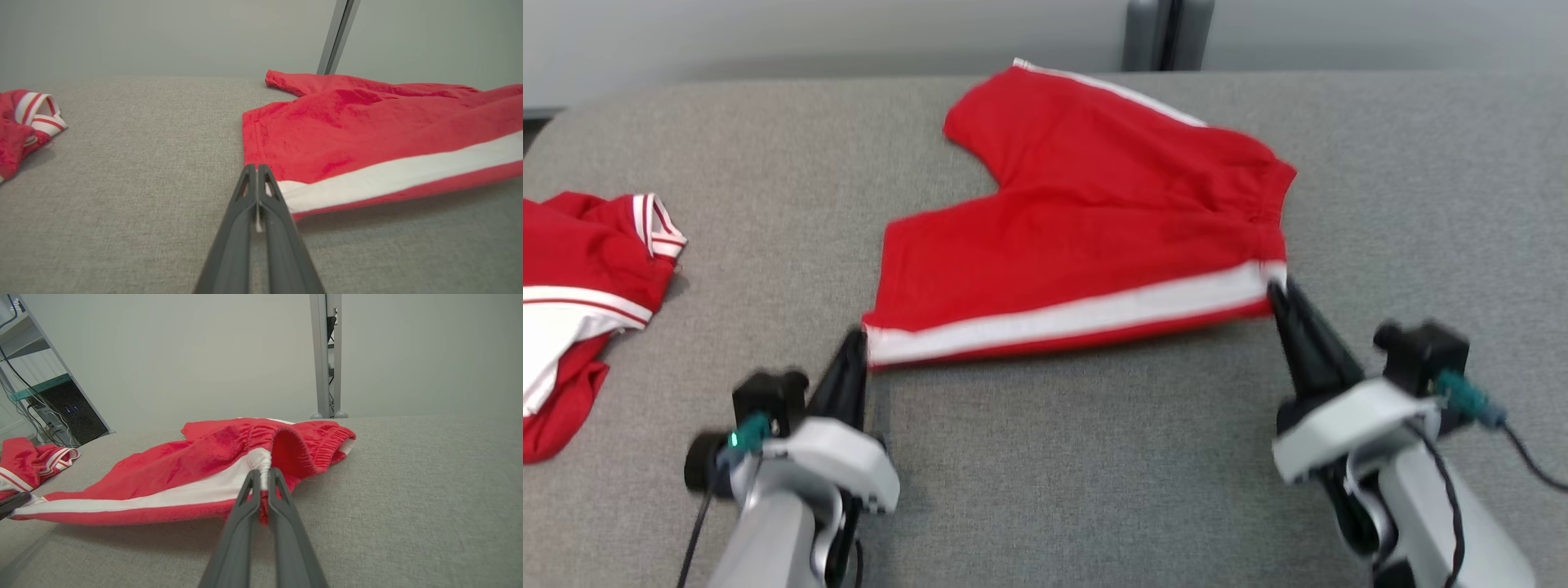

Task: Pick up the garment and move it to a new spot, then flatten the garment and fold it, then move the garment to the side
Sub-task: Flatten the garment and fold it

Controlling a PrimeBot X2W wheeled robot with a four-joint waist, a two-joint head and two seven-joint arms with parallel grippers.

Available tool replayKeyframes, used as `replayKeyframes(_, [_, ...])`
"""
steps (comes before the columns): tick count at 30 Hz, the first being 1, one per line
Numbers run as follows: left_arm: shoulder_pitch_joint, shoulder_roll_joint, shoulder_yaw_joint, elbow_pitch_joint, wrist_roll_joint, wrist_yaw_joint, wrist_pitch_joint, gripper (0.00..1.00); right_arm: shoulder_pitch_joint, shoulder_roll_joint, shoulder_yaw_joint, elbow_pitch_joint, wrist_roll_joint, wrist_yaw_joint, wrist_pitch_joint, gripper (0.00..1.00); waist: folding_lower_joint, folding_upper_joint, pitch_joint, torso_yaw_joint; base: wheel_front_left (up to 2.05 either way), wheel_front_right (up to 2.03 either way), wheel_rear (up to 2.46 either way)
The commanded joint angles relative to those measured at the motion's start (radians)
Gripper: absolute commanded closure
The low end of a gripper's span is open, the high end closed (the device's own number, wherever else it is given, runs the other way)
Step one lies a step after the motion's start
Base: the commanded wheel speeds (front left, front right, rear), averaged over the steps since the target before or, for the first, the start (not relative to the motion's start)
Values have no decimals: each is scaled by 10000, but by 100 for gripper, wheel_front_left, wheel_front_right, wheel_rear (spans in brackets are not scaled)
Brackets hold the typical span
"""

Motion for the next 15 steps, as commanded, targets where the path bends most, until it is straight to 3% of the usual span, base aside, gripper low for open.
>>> replayKeyframes(1, [260, 46, 7, -36, -73, -46, -6, 100, 399, -57, 32, -104, 120, -3, -51, 100, 0, 0, -464, -141, 0, 0, 0])
replayKeyframes(9, [2958, 37, -147, -253, -221, 67, -5, 100, 3327, 14, 558, -442, 550, -3, -51, 100, 0, 0, -2163, -341, 0, 0, 0])
replayKeyframes(15, [4489, 41, 35, -573, -25, 84, -5, 100, 4763, -130, 877, -694, 697, -3, -49, 100, 0, 0, -2761, -344, 0, 0, 0])
